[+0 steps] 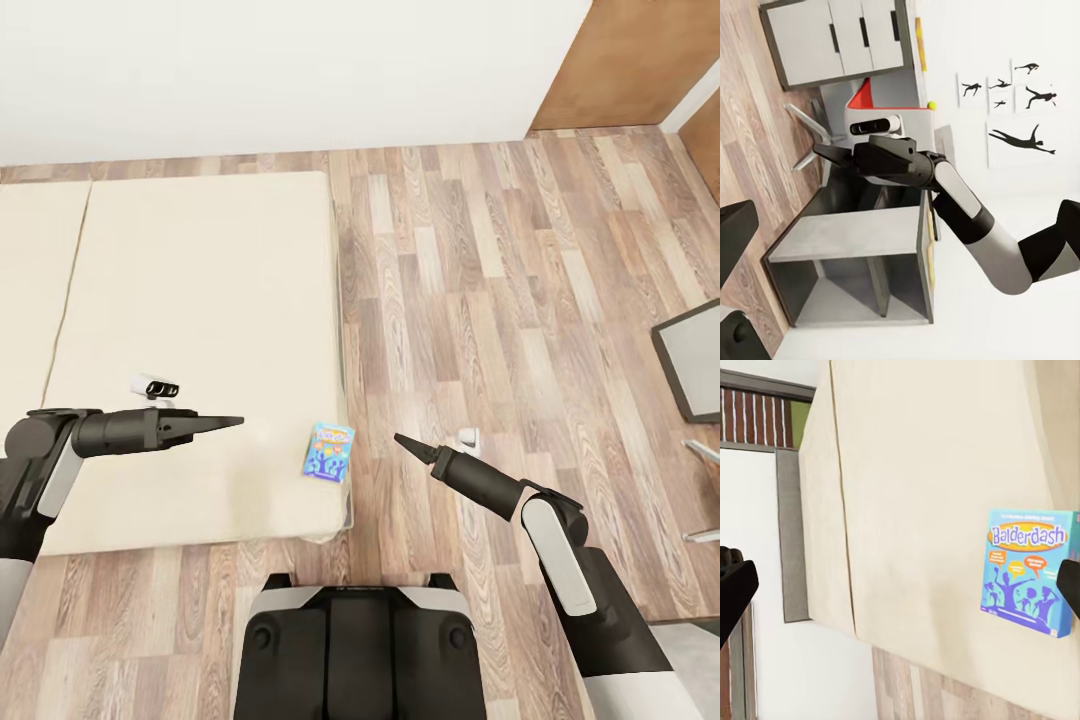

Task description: Put all the toys in the child's room - the three board games (two on the bed and one on the table), the two jigsaw puzzles on the table, and the tennis ball on the table - inside the toy box on the table in the child's room.

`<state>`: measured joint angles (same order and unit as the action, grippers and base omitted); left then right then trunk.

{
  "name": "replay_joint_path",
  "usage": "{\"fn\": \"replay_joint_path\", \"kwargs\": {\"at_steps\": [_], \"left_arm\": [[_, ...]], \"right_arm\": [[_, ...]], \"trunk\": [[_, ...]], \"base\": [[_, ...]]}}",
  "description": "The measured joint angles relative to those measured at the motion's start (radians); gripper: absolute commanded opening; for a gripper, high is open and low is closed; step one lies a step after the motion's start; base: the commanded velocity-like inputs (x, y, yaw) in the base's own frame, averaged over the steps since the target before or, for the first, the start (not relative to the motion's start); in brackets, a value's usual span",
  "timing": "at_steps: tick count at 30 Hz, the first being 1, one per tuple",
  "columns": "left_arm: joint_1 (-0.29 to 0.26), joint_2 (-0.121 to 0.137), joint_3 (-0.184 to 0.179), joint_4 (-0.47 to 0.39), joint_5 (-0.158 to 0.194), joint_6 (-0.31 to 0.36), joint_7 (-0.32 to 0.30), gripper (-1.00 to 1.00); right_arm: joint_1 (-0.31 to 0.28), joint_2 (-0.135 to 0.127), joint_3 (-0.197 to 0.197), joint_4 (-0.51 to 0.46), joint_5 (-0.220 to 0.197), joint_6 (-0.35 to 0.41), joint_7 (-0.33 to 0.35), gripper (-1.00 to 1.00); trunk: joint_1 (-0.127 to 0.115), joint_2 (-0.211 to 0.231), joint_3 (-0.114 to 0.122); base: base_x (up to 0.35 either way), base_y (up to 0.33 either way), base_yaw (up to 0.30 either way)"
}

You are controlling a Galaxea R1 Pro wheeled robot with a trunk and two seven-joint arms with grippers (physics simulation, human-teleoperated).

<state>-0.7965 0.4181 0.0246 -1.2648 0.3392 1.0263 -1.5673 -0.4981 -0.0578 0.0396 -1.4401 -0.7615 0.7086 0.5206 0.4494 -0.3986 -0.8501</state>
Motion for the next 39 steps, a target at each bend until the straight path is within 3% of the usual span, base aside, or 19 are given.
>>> {"fn": "replay_joint_path", "kwargs": {"at_steps": [39], "left_arm": [[0.013, -0.001, 0.005, 0.002, 0.005, -0.012, 0.000, 1.00]], "right_arm": [[0.000, 0.000, -0.001, -0.013, 0.000, -0.001, 0.000, 1.00]], "trunk": [[0.000, 0.000, 0.064]], "base": [[0.000, 0.000, 0.000]]}}
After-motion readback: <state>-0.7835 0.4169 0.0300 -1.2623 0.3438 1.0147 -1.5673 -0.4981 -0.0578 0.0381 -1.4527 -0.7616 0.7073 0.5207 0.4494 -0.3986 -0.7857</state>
